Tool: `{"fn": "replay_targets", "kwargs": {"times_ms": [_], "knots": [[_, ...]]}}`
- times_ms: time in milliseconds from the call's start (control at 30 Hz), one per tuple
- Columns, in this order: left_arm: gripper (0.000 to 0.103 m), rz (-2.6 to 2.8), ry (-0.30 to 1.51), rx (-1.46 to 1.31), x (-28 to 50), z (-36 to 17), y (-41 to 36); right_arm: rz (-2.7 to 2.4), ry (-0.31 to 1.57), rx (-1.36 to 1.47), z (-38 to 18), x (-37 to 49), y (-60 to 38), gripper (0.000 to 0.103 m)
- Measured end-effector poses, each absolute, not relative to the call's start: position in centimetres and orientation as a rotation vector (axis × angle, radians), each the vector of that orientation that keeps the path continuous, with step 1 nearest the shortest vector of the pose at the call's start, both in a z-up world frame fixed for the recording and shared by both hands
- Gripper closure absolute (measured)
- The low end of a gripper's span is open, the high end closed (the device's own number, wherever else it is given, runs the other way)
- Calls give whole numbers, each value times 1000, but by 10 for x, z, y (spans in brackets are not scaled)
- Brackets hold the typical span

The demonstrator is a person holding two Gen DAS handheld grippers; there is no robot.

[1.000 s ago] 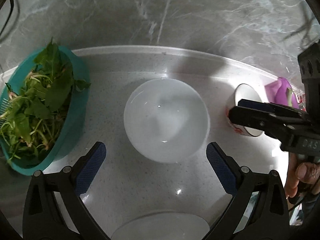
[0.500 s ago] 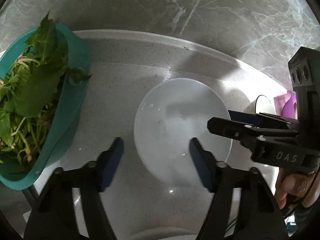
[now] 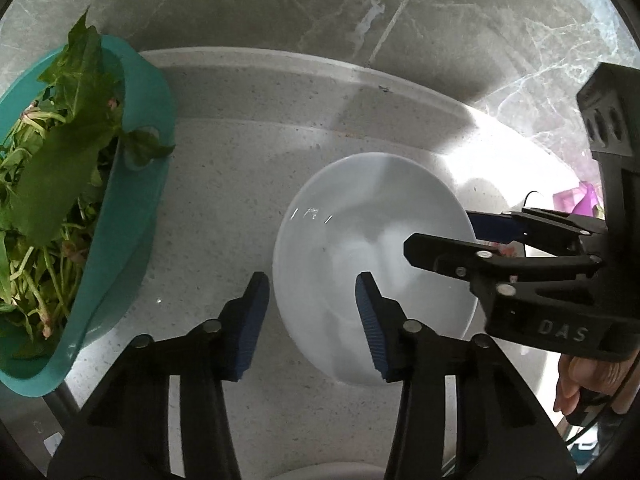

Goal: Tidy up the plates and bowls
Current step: 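Close both grippers on the rim of the white bowl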

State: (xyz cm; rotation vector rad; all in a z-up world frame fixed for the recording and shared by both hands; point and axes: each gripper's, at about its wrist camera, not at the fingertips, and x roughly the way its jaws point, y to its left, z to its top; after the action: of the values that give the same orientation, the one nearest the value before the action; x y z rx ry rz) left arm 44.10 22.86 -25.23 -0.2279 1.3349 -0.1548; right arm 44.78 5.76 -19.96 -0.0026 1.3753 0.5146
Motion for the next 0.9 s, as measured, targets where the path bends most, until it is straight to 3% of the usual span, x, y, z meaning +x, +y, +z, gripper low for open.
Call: {"fn": "replay_targets", "kwargs": {"times_ms": [67, 133, 200, 267, 400, 900], "knots": [[72, -156, 1338, -228, 440, -254, 227, 509, 1386, -7, -202, 449, 58, 52], [74, -153, 1340, -228, 440, -256, 227, 515, 1396, -24, -204, 448, 59, 57], [84, -144, 1340, -229, 442, -257, 227, 522, 1404, -27, -207, 448, 62, 73], [85, -142, 1347, -231, 445, -258, 222, 533, 1412, -22, -210, 450, 63, 86], [92, -143, 1372, -232, 445, -265, 222, 538, 1423, 15, -219, 457, 63, 94], [93, -145, 1355, -246, 443, -264, 220, 558, 1381, 49, -211, 457, 52, 94]]}}
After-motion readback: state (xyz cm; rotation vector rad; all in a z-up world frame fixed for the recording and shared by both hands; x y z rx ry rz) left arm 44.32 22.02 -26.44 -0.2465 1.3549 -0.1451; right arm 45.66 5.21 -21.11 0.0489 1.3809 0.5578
